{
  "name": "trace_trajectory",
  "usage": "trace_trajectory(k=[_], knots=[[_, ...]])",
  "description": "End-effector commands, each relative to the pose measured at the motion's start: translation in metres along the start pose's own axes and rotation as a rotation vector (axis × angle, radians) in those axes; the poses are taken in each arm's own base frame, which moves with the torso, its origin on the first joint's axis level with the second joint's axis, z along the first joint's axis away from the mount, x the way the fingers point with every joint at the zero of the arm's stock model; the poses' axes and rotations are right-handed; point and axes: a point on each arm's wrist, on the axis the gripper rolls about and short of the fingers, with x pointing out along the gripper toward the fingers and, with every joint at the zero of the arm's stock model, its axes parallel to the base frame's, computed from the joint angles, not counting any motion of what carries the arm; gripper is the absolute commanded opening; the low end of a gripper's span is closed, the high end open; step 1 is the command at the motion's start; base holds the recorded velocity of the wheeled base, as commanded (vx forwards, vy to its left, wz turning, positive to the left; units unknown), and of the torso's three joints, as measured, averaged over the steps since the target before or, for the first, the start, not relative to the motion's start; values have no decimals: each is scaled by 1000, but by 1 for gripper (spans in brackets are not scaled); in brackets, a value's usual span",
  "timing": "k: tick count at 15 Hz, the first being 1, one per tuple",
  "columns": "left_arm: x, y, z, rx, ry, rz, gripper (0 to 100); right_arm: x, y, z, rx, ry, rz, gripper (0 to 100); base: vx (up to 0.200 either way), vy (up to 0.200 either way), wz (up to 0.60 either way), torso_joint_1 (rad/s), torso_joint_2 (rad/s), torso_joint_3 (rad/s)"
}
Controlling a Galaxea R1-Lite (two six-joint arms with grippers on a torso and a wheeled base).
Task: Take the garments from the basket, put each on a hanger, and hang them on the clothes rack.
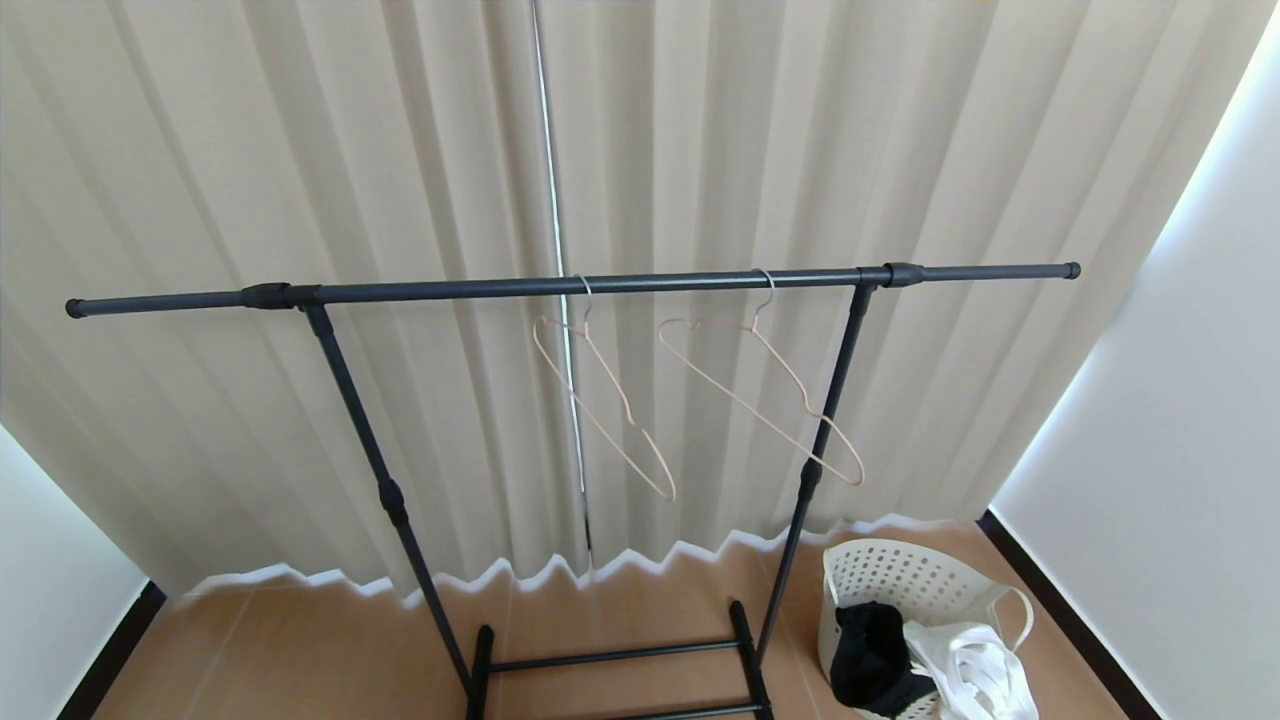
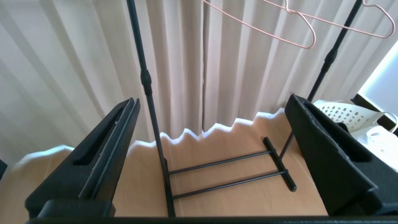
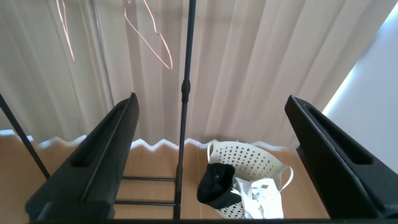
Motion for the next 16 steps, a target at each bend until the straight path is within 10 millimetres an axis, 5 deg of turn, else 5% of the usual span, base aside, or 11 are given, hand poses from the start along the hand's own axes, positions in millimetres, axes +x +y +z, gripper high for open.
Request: trace_trajectory(k=[1,16], knots=[[0,0,0,0,1,1,100,0,0,0,-1,1,1,100,0,0,0,0,0,0],[0,0,0,-3,1,-1,100,0,0,0,2,-2,1,100,0,0,0,-110,253,138]])
